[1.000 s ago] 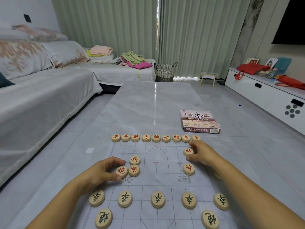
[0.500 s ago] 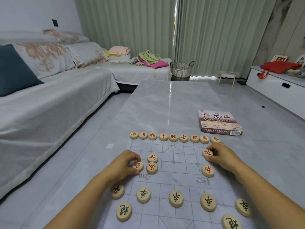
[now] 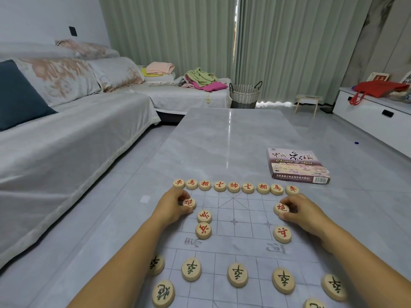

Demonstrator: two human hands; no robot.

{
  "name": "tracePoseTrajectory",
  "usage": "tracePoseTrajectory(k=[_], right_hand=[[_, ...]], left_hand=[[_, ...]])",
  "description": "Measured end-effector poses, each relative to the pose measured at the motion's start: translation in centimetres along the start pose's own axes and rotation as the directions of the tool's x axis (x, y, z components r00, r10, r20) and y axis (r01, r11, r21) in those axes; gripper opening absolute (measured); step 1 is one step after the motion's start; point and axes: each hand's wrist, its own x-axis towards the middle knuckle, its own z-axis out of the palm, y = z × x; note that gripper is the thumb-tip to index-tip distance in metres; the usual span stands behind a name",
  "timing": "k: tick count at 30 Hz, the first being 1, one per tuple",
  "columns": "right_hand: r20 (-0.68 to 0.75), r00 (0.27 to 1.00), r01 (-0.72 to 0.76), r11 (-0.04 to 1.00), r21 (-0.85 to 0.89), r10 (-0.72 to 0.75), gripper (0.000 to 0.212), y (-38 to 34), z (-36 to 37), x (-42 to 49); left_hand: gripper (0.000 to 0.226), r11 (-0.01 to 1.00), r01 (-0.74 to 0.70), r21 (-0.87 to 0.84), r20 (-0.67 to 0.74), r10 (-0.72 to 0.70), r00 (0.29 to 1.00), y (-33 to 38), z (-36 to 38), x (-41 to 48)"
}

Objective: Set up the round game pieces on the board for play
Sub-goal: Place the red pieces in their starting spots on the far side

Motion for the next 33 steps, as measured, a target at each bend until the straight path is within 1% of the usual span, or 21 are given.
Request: tracePoseTrajectory(k=[14, 19, 23, 25, 27, 29, 30, 31, 32, 33], right_hand=[[0.007, 1.0, 0.006, 1.0, -0.012, -0.006, 0.031, 0.0, 0.2, 0.0], [0.006, 1.0, 0.002, 1.0, -0.003, -0.002, 0.033, 0.1, 0.2, 0.0], [0.006, 1.0, 0.001, 0.999, -0.037, 0.0, 0.035, -0.1, 0.2, 0.1], [0.01, 1.0, -0.001, 0.998, -0.069, 0.002, 0.035, -0.3, 0.1, 0.0], [0.03, 0.999, -0.014, 0.996, -0.086, 0.017, 0.042, -0.6, -0.1, -0.2], [0.041, 0.998, -0.046, 0.997, -0.066, 0.049, 0.054, -1.1, -0.4, -0.4], [0.001, 1.0, -0.031, 0.996, -0.088, 0.032, 0.055, -1.4, -0.4, -0.5], [-0.065, 0.998, 0.011, 0.992, -0.126, -0.019, 0.052, -1.8, -0.3, -0.5], [-0.119, 0.989, 0.074, 0.986, -0.147, -0.091, 0.048, -2.6, 0.1, -0.7], [-0.137, 0.976, 0.151, 0.979, -0.136, -0.17, 0.043, -3.7, 0.7, -0.9]], left_hand=[[0.038, 1.0, 0.02, 0.018, 0.019, -0.021, 1.0, -0.3, 0.0, 0.2], [0.042, 0.999, 0.029, 0.025, 0.027, -0.03, 0.999, 0.0, -0.1, 0.1], [0.054, 0.997, 0.06, -0.05, 0.047, -0.058, 0.997, 0.5, -0.9, -0.9], [0.057, 0.989, 0.077, -0.124, -0.002, -0.077, 0.997, 0.5, -1.8, -2.1], [0.054, 0.983, 0.077, -0.168, -0.046, -0.086, 0.995, 0.3, -2.7, -3.7], [0.051, 0.984, 0.086, -0.153, -0.043, -0.094, 0.995, -0.3, -3.6, -5.5], [0.048, 0.986, 0.094, -0.137, -0.035, -0.099, 0.994, -0.6, -4.0, -6.3], [0.046, 0.987, 0.104, -0.12, -0.028, -0.109, 0.994, -0.9, -4.2, -6.9], [0.044, 0.988, 0.117, -0.104, -0.024, -0.12, 0.992, -1.2, -4.2, -7.5], [0.043, 0.988, 0.127, -0.09, -0.024, -0.13, 0.991, -1.4, -4.1, -7.9]])
